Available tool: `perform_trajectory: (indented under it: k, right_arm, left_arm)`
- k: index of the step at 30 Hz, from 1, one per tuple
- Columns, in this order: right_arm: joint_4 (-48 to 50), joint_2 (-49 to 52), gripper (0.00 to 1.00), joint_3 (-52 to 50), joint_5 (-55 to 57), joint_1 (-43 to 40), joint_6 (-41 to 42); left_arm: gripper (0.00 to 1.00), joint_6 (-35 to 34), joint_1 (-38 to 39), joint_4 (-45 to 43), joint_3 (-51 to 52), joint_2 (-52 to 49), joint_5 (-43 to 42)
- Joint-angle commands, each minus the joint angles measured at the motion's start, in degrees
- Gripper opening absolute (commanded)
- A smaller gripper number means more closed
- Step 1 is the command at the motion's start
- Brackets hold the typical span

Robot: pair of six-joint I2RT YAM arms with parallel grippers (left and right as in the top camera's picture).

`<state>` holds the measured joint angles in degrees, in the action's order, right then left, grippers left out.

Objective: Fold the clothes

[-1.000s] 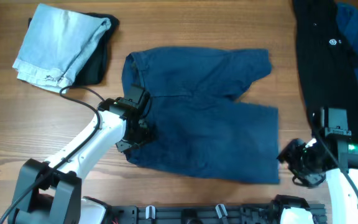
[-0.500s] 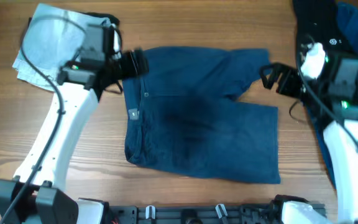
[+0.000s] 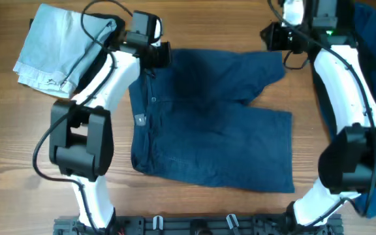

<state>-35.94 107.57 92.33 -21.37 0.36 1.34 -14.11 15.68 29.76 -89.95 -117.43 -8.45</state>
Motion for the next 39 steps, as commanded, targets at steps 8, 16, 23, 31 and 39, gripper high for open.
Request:
perform_trajectory:
  k: [8, 16, 23, 31, 39]
  right_arm:
    - [-9.38, 13.42, 0.04, 0.96, 3.3, 3.78, 0.33]
    - [-11.26, 20.59, 0.04, 0.92, 5.05, 5.42, 0.61]
    - [3.13, 24.2, 0.04, 0.92, 9.62, 5.35, 5.18]
    - [23.06, 31.63, 0.04, 1.01, 12.66, 5.25, 6.6]
    - [-2.84, 26.29, 0.82, 26.14, 12.39, 5.14, 5.99]
  left_arm:
    - [0.04, 0.2, -0.15, 3.17, -0.74, -6.34, 1.7]
    - [0.04, -1.38, -0.13, 4.74, -0.66, -9.57, 4.04]
    - [0.04, -1.33, -0.44, -4.87, -0.66, -13.2, 6.51]
    - [0.08, -1.36, -5.25, -29.0, -0.66, -14.6, 7.69]
    - [0.31, -3.04, -6.49, -16.46, -4.57, -7.19, 4.81]
